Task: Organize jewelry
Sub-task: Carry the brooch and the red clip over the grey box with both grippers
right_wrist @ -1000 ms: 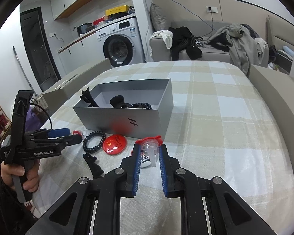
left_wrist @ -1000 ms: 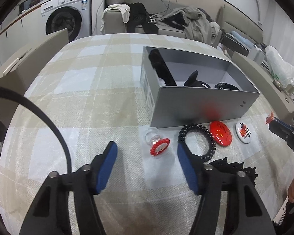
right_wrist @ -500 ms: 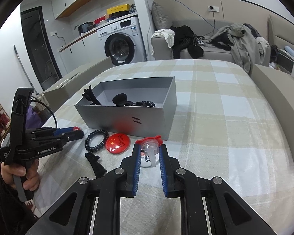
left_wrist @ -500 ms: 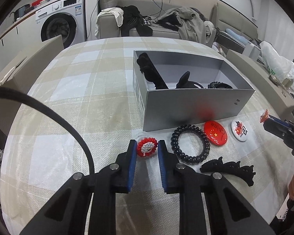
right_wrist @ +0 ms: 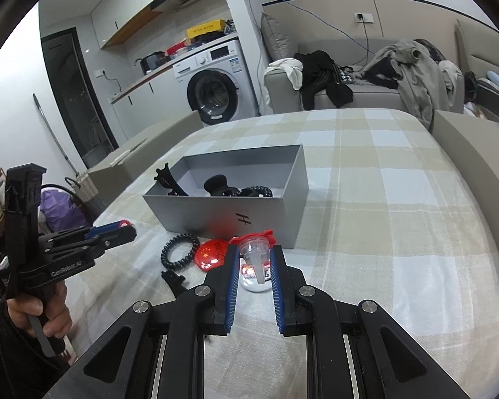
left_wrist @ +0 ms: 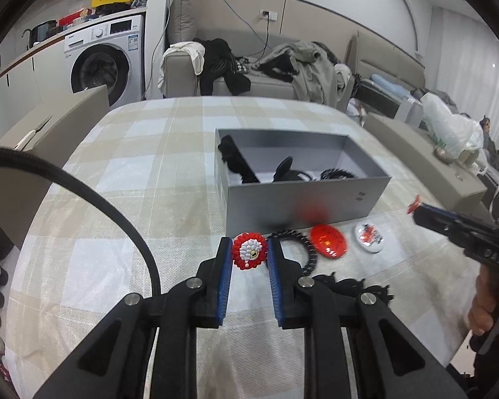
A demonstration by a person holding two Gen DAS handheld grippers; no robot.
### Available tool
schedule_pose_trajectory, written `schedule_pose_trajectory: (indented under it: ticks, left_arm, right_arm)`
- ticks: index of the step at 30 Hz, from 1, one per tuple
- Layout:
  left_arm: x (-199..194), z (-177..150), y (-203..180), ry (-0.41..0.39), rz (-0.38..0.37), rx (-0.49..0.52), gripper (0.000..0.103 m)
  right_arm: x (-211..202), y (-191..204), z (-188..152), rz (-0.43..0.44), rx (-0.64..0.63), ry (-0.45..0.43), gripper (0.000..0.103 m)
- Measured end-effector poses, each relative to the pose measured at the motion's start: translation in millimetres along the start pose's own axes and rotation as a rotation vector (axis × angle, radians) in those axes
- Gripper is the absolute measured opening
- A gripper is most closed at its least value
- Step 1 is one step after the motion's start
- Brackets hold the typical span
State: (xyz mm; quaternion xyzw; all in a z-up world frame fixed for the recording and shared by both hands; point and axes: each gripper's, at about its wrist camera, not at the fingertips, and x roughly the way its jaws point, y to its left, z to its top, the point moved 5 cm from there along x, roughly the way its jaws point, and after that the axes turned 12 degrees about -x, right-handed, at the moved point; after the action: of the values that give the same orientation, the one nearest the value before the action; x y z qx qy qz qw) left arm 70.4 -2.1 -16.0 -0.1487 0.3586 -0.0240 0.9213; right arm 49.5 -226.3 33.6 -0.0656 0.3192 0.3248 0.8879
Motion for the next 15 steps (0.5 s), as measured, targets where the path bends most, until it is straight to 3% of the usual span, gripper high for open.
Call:
schedule_pose_trajectory:
  ticks: [15]
  left_arm:
    - [-24,28,-8,-0.099,-0.068,-0.049,0.015]
  right_arm:
    - [-13,6,29,0.029,0.029,-0.046,0.017]
